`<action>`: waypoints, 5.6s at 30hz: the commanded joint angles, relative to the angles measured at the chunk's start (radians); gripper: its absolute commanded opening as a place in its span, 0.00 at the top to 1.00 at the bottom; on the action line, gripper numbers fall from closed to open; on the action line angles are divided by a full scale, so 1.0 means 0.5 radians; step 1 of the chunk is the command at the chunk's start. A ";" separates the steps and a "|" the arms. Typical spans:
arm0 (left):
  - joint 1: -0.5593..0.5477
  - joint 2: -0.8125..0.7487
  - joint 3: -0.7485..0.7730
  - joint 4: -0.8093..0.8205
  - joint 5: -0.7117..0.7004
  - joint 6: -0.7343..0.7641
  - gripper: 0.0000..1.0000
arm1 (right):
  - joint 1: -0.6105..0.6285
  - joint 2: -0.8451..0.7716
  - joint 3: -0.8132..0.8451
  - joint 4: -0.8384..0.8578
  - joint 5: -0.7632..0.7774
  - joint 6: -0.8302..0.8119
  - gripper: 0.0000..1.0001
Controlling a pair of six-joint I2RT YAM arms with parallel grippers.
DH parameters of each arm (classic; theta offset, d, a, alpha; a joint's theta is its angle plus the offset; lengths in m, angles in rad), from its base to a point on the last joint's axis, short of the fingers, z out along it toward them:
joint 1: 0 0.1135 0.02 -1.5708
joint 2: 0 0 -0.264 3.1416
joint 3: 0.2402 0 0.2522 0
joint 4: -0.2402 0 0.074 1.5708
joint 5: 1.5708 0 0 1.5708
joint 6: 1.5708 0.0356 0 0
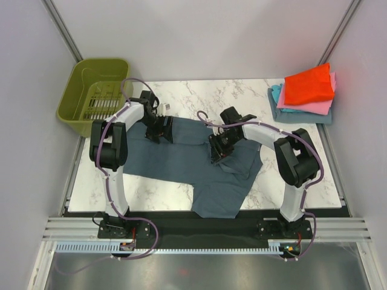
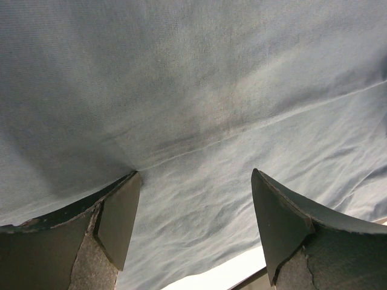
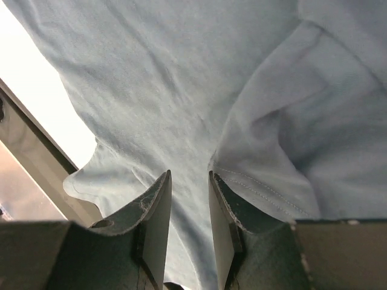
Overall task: Fold and stack the t-shirts
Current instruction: Fold the tshirt
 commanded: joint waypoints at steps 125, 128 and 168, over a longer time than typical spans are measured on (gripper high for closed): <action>-0.123 0.218 0.227 -0.135 -0.034 -0.178 0.12 | -0.563 0.559 0.859 -0.030 0.122 -0.082 0.68; -0.129 0.221 0.227 -0.132 -0.031 -0.178 0.12 | -0.554 0.553 0.852 -0.026 0.122 -0.082 0.82; -0.126 0.141 0.674 -0.160 -0.043 -0.086 0.01 | -0.633 0.368 0.965 0.087 0.250 0.090 0.51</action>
